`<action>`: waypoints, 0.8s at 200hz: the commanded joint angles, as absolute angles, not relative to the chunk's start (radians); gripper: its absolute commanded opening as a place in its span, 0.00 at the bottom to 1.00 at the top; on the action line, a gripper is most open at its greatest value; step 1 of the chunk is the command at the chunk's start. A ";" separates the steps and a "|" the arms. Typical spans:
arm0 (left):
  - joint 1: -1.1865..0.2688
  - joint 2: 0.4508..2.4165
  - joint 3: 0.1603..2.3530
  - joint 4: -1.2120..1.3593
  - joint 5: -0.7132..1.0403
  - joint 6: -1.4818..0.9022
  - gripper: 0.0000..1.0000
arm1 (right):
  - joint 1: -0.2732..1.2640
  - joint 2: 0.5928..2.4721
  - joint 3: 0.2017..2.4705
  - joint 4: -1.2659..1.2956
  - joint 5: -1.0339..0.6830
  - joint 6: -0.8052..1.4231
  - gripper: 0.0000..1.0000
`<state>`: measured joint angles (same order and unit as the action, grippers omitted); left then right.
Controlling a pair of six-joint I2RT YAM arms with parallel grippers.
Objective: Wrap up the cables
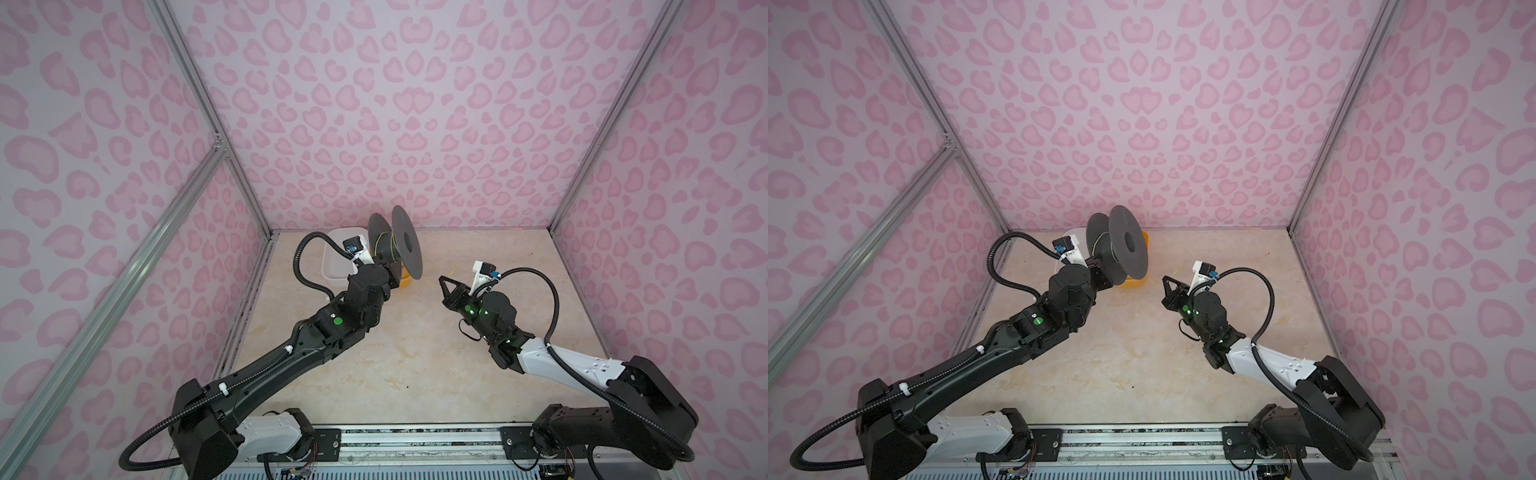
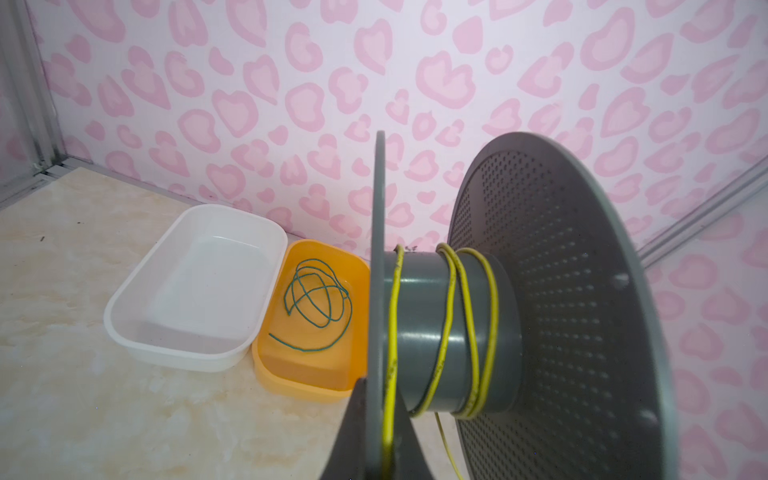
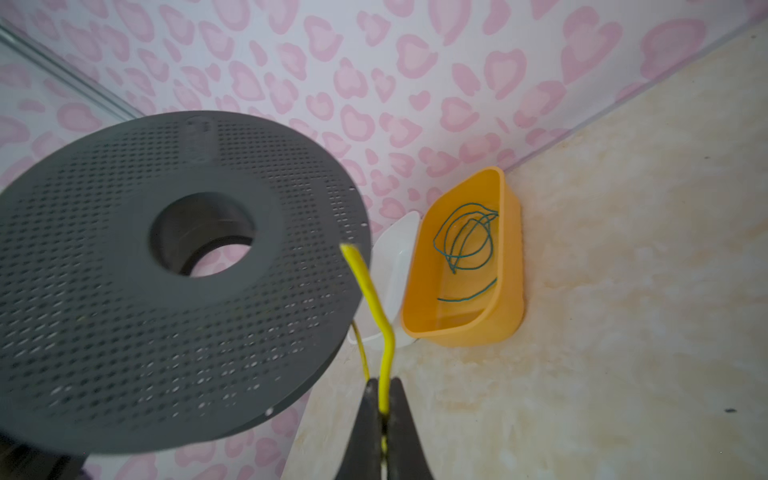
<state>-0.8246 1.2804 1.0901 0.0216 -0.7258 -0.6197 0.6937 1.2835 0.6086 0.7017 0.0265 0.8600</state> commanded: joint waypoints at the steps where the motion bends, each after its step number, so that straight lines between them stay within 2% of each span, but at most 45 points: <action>1: -0.822 1.323 1.134 0.135 -0.813 -0.625 0.04 | 0.745 1.250 0.661 0.593 0.085 0.730 0.00; 57: -0.823 1.416 1.158 0.091 -0.750 -0.540 0.04 | 0.785 1.257 0.842 0.457 0.011 0.577 0.00; 106: -0.845 1.400 1.102 0.073 -0.663 -0.445 0.04 | 0.750 1.289 0.988 0.407 -0.028 0.461 0.00; 160: -0.936 1.391 1.067 0.001 -0.707 -0.295 0.04 | 0.712 1.342 1.126 0.331 -0.112 0.354 0.00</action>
<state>-0.9051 1.3991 1.0828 0.0772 -0.6731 -0.4088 0.7193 1.3308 1.0779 0.2657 -0.0917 0.4316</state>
